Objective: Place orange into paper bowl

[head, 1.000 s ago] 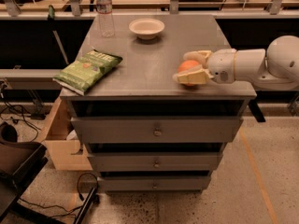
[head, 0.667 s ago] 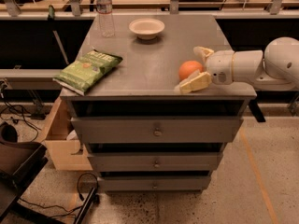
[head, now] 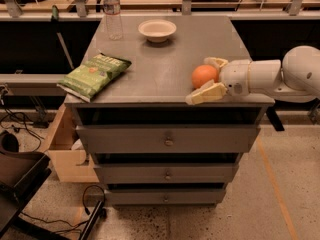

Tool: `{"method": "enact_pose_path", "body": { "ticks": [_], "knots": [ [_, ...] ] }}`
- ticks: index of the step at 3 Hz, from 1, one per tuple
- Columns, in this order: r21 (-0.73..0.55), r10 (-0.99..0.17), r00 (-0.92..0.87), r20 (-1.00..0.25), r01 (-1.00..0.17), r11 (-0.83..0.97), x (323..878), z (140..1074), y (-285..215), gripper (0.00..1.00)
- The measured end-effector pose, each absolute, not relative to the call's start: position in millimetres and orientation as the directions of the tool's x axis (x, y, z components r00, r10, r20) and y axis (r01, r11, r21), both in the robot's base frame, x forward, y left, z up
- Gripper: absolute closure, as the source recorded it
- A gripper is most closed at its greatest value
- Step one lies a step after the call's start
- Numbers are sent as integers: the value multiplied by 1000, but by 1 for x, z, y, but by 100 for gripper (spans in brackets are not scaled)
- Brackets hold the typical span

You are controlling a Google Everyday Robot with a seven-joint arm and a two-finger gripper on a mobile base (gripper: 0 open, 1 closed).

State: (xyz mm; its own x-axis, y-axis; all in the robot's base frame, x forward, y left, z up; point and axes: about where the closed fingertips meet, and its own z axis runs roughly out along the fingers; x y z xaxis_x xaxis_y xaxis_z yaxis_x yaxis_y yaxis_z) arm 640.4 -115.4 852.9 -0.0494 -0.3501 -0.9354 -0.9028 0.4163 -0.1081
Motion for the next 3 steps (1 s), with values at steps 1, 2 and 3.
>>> {"method": "enact_pose_path", "body": {
  "ticks": [1, 2, 3],
  "knots": [
    [-107, -349, -49, -936, -905, 412, 640, 853, -112, 36],
    [-106, -349, -48, -936, -907, 408, 640, 852, -110, 59],
    [-104, -348, -47, -936, -910, 402, 640, 852, -106, 90]
  ]
}}
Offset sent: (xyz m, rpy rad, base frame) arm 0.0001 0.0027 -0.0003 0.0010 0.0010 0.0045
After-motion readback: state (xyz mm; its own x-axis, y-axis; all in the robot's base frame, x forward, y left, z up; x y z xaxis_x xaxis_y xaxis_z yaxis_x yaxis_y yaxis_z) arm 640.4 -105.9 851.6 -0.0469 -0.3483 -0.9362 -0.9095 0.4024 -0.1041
